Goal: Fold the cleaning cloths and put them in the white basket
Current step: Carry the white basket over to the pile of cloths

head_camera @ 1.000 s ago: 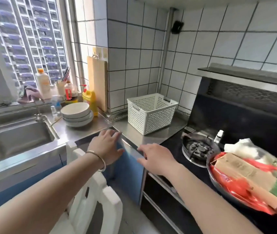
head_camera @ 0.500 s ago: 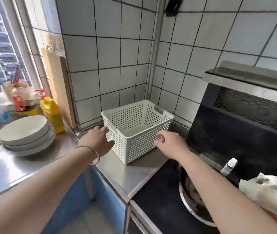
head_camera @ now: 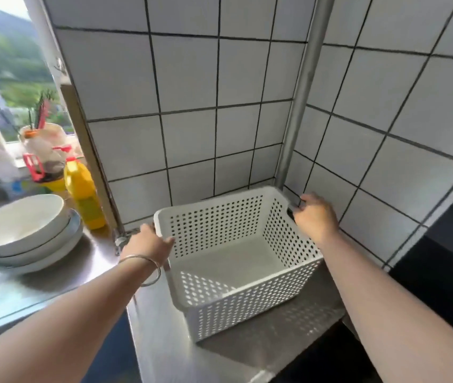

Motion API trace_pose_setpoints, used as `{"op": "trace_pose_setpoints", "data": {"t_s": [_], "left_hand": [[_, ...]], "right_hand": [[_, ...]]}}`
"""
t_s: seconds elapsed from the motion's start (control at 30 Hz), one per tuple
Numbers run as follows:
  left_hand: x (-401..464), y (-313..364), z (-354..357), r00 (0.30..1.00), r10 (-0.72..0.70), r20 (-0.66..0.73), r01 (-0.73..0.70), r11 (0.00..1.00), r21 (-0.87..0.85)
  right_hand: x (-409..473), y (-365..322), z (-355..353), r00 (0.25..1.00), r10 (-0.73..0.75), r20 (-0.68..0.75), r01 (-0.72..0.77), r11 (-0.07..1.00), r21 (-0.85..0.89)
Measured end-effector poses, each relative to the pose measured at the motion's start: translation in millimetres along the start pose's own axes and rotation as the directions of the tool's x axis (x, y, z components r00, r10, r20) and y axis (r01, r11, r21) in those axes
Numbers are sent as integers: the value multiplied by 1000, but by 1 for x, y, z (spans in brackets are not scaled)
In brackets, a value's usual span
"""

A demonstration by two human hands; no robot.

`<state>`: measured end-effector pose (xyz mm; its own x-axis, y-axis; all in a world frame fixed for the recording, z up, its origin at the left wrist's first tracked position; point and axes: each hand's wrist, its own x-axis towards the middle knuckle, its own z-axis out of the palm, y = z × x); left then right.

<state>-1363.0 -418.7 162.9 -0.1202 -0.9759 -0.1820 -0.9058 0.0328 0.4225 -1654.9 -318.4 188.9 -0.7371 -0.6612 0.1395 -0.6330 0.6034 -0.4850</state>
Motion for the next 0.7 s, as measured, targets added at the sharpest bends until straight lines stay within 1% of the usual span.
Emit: {"op": "trace_pose_setpoints", "data": {"t_s": [0.07,0.13,0.17,0.23,0.27,0.3,0.33,0.37,0.43,0.5,0.57,0.7], "left_hand": [[10,-4,15,998,-54,27,55,998,-12],[16,-9,27,998,-69,-7,69,997,-24],[20,-11,32,997,-76,-25,76,997,-6],[21,-12,35,997,-72,-16,72,997,38],[24,-12,38,996,-88,-6,89,996,11],[26,-10,41,994,-107,-1,107,993,-57],[27,-7,44,989,-150,6,149,973,-179],[27,-5,47,980,-197,15,191,927,-323],[30,-3,55,956,-292,36,272,832,-484],[31,-4,55,940,-340,35,311,807,-502],[37,-9,51,938,-347,3,309,832,-461],[25,-24,-4,957,-274,-90,185,822,-539]], "right_hand": [[25,2,15,1000,10,0,-10,997,-74],[45,8,30,999,43,25,-40,994,-104],[55,12,39,997,53,52,-48,995,-92],[64,18,52,991,67,120,-63,997,-35],[67,21,57,986,70,149,-68,998,-18],[69,22,60,982,84,171,-82,996,-22],[72,23,64,978,100,183,-96,995,-29],[74,23,65,973,125,192,-120,992,-38],[74,21,64,961,173,218,-164,985,-59],[70,19,61,951,182,250,-172,983,-61],[66,13,53,951,174,257,-166,985,-54],[46,-20,16,960,134,244,-149,988,44]]}}
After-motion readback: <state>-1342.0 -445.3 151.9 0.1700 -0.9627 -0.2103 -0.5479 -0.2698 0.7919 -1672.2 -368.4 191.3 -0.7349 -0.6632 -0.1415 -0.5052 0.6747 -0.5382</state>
